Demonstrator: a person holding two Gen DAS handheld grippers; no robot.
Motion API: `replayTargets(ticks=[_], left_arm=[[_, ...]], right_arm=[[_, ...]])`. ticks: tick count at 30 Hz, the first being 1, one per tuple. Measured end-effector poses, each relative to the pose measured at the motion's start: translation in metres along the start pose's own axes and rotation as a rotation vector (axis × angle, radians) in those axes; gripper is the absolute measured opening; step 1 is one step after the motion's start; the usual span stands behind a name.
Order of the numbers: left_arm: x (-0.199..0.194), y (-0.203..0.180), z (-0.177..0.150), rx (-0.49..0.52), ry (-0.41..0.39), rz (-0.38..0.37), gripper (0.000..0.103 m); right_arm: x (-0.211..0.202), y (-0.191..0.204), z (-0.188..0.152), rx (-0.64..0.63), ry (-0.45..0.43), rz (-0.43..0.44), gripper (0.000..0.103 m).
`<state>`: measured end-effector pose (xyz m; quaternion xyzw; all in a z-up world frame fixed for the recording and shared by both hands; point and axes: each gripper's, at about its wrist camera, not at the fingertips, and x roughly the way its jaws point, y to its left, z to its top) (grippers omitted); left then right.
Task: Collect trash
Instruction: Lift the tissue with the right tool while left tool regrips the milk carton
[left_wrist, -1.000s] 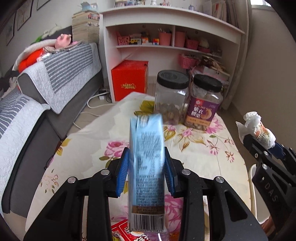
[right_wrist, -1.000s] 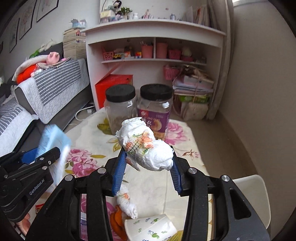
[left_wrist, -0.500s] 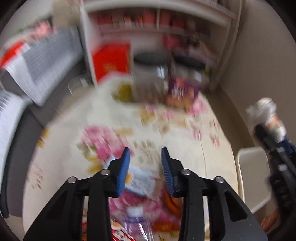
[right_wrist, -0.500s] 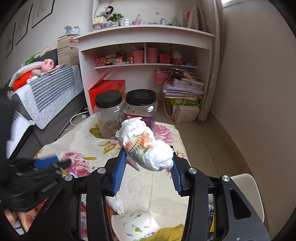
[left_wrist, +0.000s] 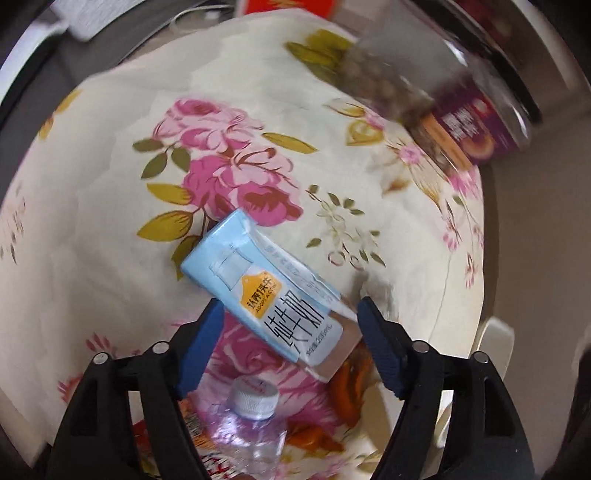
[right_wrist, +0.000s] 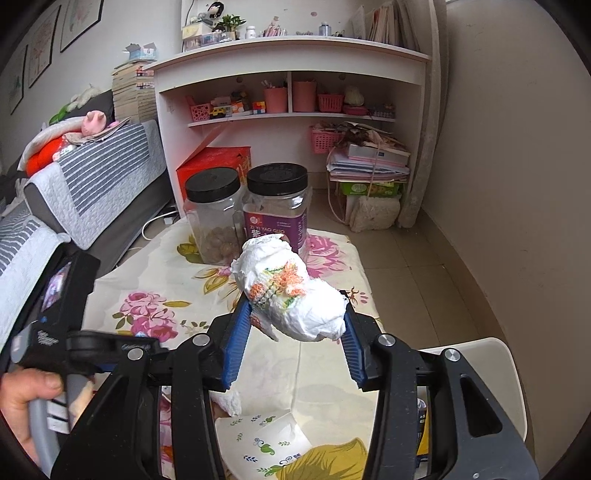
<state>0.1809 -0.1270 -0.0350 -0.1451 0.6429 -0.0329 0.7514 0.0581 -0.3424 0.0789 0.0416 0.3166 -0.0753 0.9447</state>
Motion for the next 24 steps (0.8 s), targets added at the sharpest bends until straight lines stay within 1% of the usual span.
replayTargets(ticks=[2, 6, 9, 11, 13, 16, 18, 21, 24], left_arm=[[0.008, -0.002, 0.002, -0.035, 0.009, 0.006, 0.073], [0.029, -0.013, 0.004, -0.047, 0.028, 0.048, 0.074], [0.038, -0.024, 0.003, 0.021, 0.023, 0.079, 0.072], [0.035, -0.033, 0.001, 0.091, -0.015, 0.106, 0.063], [0.029, -0.038, -0.001, 0.142, -0.051, 0.115, 0.060], [0.013, -0.043, -0.003, 0.198, -0.106, 0.104, 0.058], [0.000, -0.047, -0.005, 0.235, -0.154, 0.115, 0.055], [-0.012, -0.053, -0.007, 0.287, -0.181, 0.112, 0.055], [-0.031, -0.052, -0.012, 0.318, -0.257, 0.121, 0.055]], right_arm=[[0.000, 0.002, -0.001, -0.012, 0.000, -0.003, 0.043], [0.002, 0.001, -0.001, -0.022, 0.012, -0.007, 0.044], [0.004, -0.001, -0.001, -0.024, 0.024, -0.013, 0.044], [0.005, -0.003, -0.001, -0.026, 0.028, -0.015, 0.044], [0.005, -0.003, 0.001, -0.022, 0.029, -0.014, 0.044], [0.006, -0.004, 0.002, -0.016, 0.030, -0.008, 0.044], [0.005, -0.003, 0.002, -0.017, 0.027, -0.008, 0.044], [0.004, -0.001, 0.001, -0.023, 0.023, -0.008, 0.044], [0.004, -0.001, 0.001, -0.026, 0.022, -0.009, 0.044]])
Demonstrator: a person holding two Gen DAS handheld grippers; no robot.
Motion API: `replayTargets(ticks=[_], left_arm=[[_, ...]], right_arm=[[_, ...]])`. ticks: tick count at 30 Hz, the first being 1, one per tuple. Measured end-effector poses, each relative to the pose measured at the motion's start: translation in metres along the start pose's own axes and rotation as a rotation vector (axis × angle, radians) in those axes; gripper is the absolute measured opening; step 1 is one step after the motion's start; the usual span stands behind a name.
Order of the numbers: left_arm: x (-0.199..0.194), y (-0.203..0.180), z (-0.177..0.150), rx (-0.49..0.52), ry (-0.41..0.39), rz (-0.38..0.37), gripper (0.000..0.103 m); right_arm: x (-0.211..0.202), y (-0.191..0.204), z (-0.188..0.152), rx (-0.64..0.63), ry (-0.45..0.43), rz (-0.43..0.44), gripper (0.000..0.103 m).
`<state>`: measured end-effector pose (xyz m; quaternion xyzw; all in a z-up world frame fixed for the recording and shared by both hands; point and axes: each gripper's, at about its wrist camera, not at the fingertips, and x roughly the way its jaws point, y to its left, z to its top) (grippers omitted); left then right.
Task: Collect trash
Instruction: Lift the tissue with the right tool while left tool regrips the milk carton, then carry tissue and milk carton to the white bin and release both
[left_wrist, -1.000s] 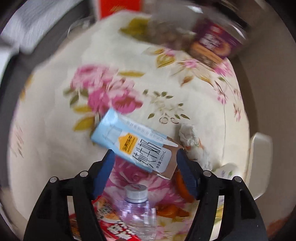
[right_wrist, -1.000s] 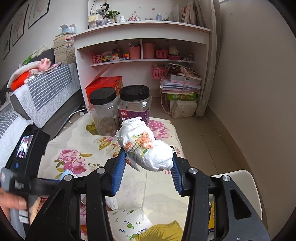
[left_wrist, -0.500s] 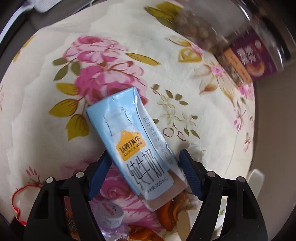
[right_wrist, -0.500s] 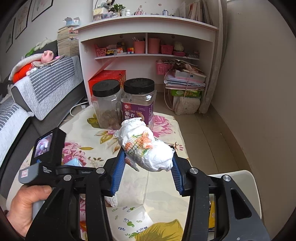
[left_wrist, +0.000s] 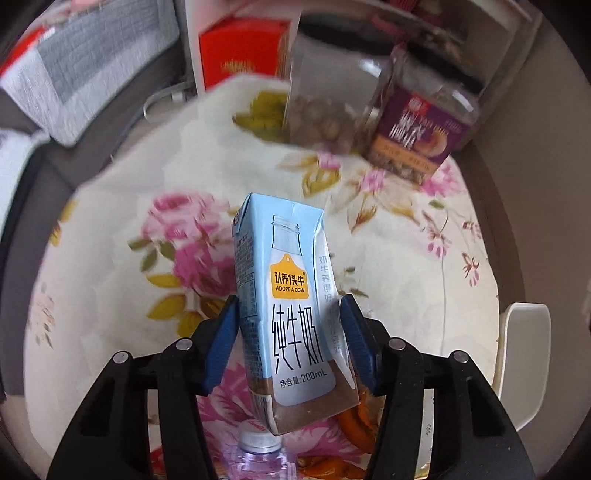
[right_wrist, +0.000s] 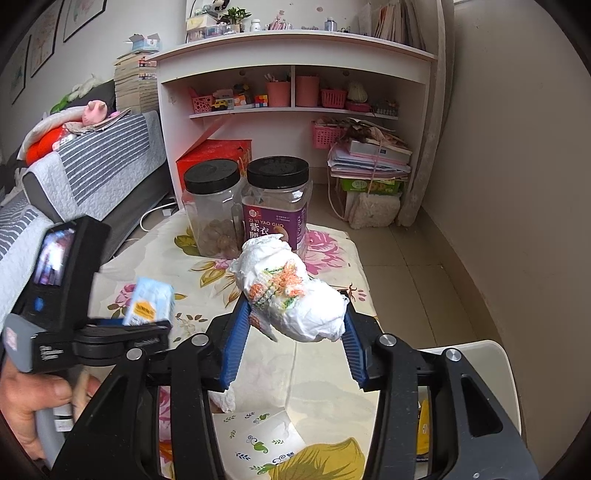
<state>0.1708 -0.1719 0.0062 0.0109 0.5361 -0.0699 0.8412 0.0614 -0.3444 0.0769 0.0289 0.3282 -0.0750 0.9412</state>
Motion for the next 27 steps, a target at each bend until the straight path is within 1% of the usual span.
replayTargets(ticks=[2, 3, 7, 9, 15, 20, 27], left_arm=[[-0.015, -0.002, -0.001, 0.028, -0.062, 0.013, 0.055], [-0.017, -0.004, 0.000, 0.033, -0.080, 0.012, 0.055], [-0.037, -0.005, -0.001, 0.043, -0.161, 0.015, 0.055], [-0.050, -0.007, -0.004, 0.053, -0.220, 0.026, 0.055], [-0.080, -0.020, -0.011, 0.081, -0.361, 0.052, 0.055], [-0.092, -0.033, -0.016, 0.094, -0.421, 0.058, 0.055], [-0.100, -0.054, -0.026, 0.115, -0.450, 0.045, 0.055]], right_arm=[[0.000, 0.000, 0.000, 0.000, -0.001, 0.000, 0.044], [0.000, -0.001, 0.000, 0.003, -0.003, -0.001, 0.044], [-0.003, -0.004, 0.001, 0.016, -0.013, -0.001, 0.044], [-0.005, -0.005, 0.001, 0.021, -0.020, -0.002, 0.044], [-0.010, -0.009, 0.000, 0.025, -0.032, -0.012, 0.044], [-0.014, -0.016, -0.001, 0.030, -0.037, -0.031, 0.044], [-0.022, -0.036, -0.003, 0.048, -0.043, -0.063, 0.044]])
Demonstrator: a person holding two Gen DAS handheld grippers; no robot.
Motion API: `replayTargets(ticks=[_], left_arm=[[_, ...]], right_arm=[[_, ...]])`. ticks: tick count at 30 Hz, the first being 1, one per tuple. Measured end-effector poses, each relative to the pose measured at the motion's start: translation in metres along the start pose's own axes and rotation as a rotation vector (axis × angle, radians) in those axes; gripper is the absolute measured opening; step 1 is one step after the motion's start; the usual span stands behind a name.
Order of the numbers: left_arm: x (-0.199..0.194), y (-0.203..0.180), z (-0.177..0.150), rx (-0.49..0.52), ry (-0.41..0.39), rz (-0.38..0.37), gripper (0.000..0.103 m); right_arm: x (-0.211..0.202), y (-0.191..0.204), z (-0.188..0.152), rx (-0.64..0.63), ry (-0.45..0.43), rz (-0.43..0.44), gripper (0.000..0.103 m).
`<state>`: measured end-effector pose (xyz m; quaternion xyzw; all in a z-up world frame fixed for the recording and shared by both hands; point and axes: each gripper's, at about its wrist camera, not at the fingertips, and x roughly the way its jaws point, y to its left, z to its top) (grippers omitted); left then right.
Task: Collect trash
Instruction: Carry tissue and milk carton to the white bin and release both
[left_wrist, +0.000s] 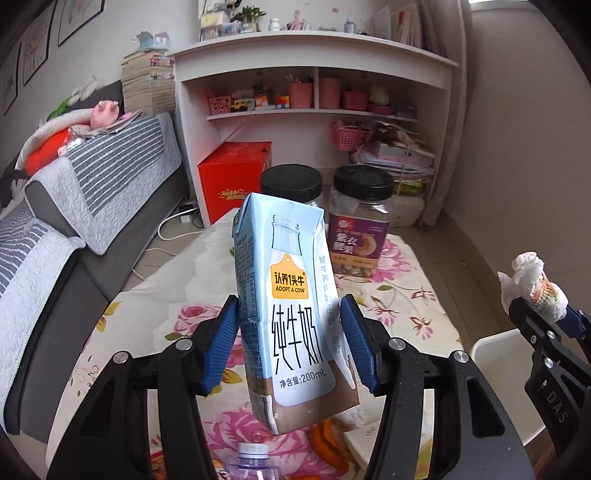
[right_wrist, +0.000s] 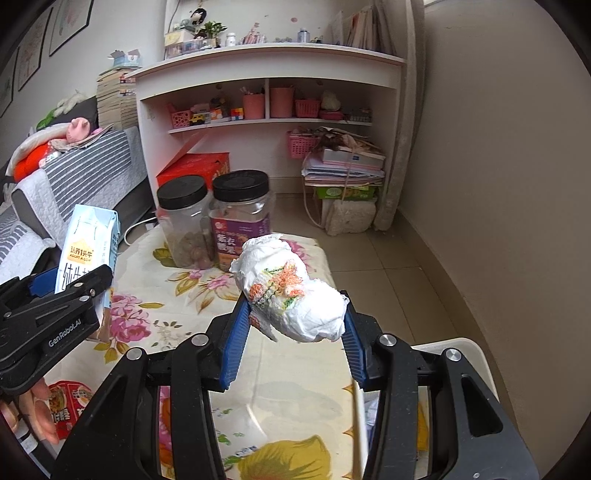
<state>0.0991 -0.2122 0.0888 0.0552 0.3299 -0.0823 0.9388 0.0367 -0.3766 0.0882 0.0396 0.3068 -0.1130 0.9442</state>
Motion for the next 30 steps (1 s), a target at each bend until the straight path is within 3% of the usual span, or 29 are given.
replayTargets(ticks=[12, 22, 26, 30], left_arm=[[-0.020, -0.046, -0.008, 0.059, -0.023, -0.064, 0.055], [-0.028, -0.089, -0.022, 0.117, -0.003, -0.117, 0.055], [-0.028, -0.113, -0.029, 0.119, 0.019, -0.157, 0.055], [-0.032, -0.146, -0.034, 0.155, 0.030, -0.198, 0.055]], right_arm=[[-0.016, -0.050, -0.010, 0.041, 0.003, -0.078, 0.045], [-0.017, -0.119, -0.029, 0.125, 0.080, -0.207, 0.046], [-0.025, -0.147, -0.034, 0.183, 0.089, -0.262, 0.066], [-0.042, -0.173, -0.038, 0.226, 0.059, -0.329, 0.077]])
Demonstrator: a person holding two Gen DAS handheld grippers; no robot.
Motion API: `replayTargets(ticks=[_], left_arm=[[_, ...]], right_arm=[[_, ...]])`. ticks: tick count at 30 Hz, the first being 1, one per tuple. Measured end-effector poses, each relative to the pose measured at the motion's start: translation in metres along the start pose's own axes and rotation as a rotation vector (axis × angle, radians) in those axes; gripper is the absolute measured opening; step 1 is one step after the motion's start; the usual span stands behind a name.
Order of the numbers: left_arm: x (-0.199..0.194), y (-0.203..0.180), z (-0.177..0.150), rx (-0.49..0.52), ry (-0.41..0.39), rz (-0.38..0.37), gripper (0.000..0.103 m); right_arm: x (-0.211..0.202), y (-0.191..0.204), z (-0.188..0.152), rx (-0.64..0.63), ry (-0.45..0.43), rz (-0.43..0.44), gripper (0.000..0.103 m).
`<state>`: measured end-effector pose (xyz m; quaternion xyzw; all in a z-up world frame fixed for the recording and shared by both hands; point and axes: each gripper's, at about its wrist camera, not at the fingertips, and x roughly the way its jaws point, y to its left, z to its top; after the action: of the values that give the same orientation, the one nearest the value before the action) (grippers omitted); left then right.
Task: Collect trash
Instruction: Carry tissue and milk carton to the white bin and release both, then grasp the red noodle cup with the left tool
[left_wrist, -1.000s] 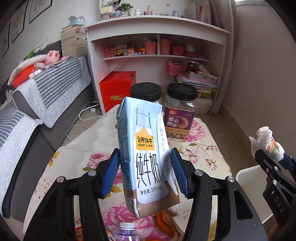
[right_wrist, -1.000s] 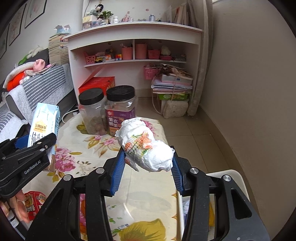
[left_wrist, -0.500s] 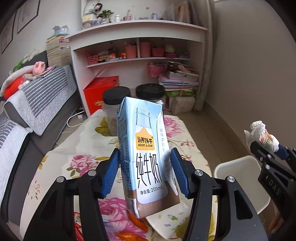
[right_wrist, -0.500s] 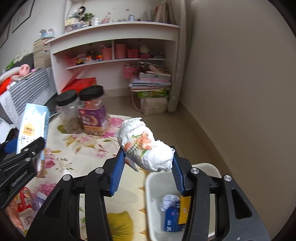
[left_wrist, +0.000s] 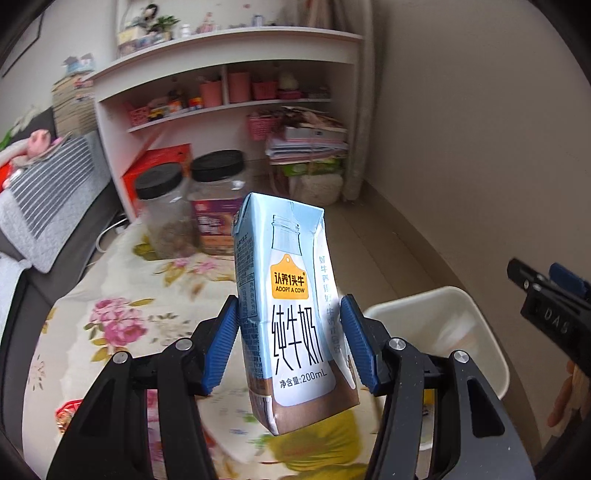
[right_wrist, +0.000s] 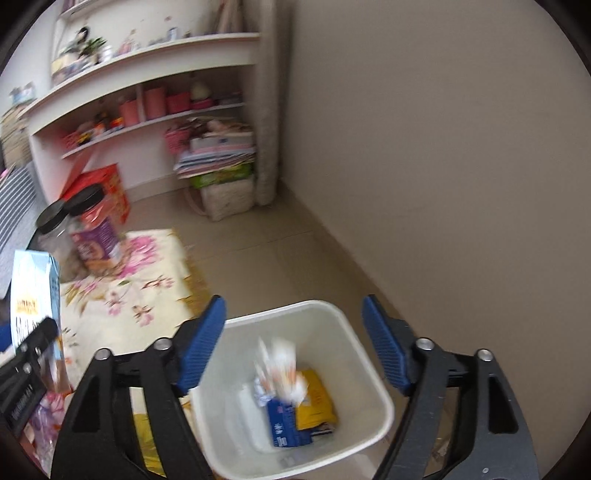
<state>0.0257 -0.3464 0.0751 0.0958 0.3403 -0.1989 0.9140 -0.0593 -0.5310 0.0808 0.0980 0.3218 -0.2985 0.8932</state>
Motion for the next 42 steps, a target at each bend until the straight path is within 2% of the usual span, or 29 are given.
replayTargets(ticks=[5, 8, 16, 19, 22, 31, 34, 42], left_arm=[[0.001, -0.036, 0.000, 0.029, 0.011, -0.042, 0.056], [0.004, -0.054, 0.000, 0.038, 0.024, -0.066, 0.056], [0.019, -0.098, 0.001, 0.046, 0.070, -0.126, 0.056], [0.022, -0.110, 0.001, 0.050, 0.081, -0.134, 0.069], [0.020, -0.115, 0.002, 0.046, 0.082, -0.144, 0.071], [0.003, -0.089, -0.002, 0.035, 0.056, -0.088, 0.078], [-0.005, -0.071, -0.007, 0.030, 0.046, -0.054, 0.083], [-0.025, -0.009, -0.029, 0.012, 0.054, 0.052, 0.084]], right_arm=[[-0.005, -0.031, 0.000, 0.039, -0.027, -0.069, 0.092], [-0.008, -0.048, 0.000, 0.056, -0.038, -0.109, 0.095], [-0.012, -0.092, -0.004, 0.112, -0.026, -0.178, 0.096], [-0.013, -0.101, -0.006, 0.123, -0.024, -0.191, 0.096], [-0.016, -0.103, -0.006, 0.136, -0.026, -0.194, 0.096], [-0.033, -0.076, -0.007, 0.103, -0.093, -0.163, 0.096], [-0.040, -0.060, -0.010, 0.078, -0.114, -0.139, 0.096], [-0.051, 0.002, -0.026, -0.016, -0.114, -0.031, 0.096]])
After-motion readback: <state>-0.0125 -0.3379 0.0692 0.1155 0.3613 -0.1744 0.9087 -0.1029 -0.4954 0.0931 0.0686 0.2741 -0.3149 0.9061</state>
